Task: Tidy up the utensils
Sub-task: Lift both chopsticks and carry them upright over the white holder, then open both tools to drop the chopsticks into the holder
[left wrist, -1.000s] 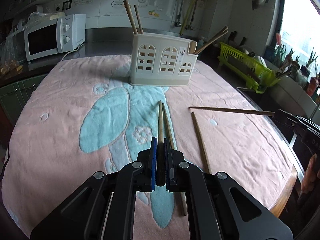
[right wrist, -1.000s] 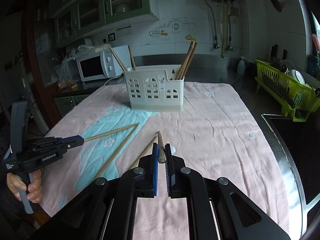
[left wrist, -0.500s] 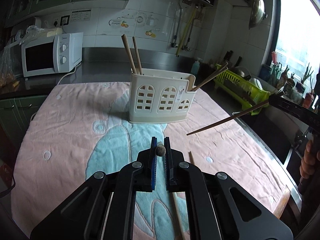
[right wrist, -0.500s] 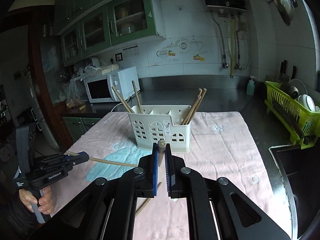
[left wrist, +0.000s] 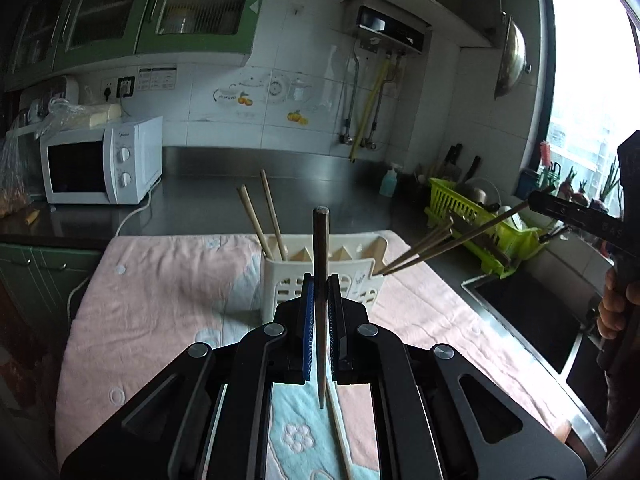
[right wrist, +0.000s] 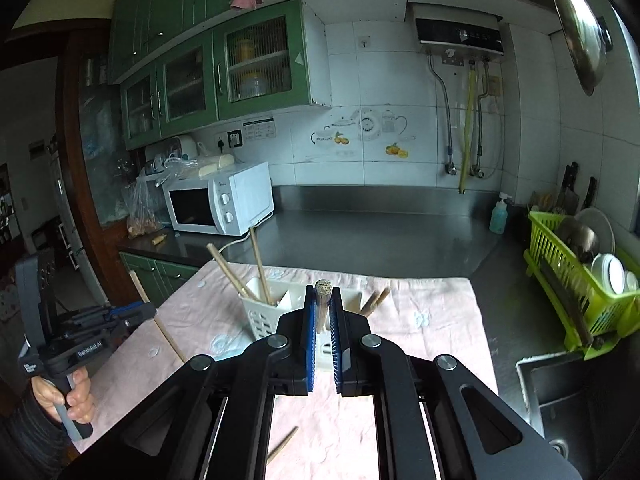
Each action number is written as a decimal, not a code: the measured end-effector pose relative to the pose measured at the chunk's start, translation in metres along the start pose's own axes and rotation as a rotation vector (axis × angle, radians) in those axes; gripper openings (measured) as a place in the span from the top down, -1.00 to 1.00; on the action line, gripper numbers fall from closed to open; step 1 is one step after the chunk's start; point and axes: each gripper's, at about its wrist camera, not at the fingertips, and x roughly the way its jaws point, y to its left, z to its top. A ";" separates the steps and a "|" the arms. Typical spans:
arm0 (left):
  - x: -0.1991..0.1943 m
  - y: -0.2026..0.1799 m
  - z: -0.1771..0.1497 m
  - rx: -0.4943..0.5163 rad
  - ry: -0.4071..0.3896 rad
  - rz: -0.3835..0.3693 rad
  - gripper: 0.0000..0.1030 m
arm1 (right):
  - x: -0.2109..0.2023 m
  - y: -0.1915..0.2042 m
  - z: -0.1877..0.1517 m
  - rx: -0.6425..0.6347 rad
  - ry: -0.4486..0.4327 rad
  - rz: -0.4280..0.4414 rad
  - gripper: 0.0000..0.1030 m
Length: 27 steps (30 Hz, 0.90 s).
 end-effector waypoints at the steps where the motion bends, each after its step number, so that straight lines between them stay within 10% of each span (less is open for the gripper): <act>1: -0.001 0.000 0.009 0.000 -0.019 0.004 0.90 | 0.003 0.000 0.005 -0.010 0.001 -0.010 0.87; 16: 0.028 -0.014 0.115 0.003 -0.270 0.100 0.90 | 0.056 -0.014 0.030 -0.029 0.051 -0.038 0.87; 27: 0.105 0.018 0.114 -0.097 -0.126 0.129 0.90 | 0.087 -0.020 0.024 -0.028 0.112 -0.015 0.87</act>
